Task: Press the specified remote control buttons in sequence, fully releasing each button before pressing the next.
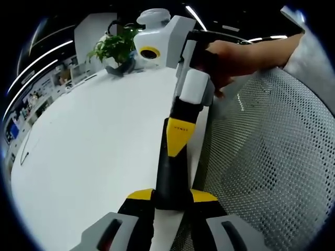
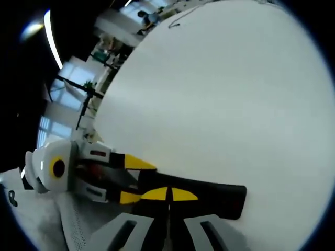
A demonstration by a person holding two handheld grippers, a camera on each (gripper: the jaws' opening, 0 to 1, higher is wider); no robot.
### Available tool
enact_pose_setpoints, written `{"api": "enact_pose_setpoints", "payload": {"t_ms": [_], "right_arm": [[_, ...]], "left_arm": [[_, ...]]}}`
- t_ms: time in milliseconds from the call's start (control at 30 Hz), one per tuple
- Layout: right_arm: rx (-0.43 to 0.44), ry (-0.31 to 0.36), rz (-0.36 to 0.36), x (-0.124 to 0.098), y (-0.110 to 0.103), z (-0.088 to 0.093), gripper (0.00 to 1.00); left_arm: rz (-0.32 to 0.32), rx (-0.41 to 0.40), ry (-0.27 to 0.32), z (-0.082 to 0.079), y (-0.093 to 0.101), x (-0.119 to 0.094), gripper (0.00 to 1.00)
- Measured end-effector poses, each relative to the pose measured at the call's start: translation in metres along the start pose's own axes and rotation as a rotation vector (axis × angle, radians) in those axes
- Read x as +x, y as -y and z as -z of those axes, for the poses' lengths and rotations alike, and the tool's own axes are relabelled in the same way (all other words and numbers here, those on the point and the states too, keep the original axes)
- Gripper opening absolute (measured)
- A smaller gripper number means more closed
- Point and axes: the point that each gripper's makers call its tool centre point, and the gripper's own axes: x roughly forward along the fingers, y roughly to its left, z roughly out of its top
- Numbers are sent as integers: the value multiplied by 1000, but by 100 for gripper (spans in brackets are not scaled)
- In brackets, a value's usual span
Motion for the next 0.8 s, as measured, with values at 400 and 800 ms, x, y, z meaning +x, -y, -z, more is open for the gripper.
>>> {"api": "enact_pose_setpoints", "payload": {"t_ms": [400,800], "right_arm": [[11,11,-59,1,-9,-3,0],[-21,-17,-54,8,-12,2,0]], "left_arm": [[-2,-2,-1,0,0,0,24],[-3,-5,-2,1,0,0,25]]}}
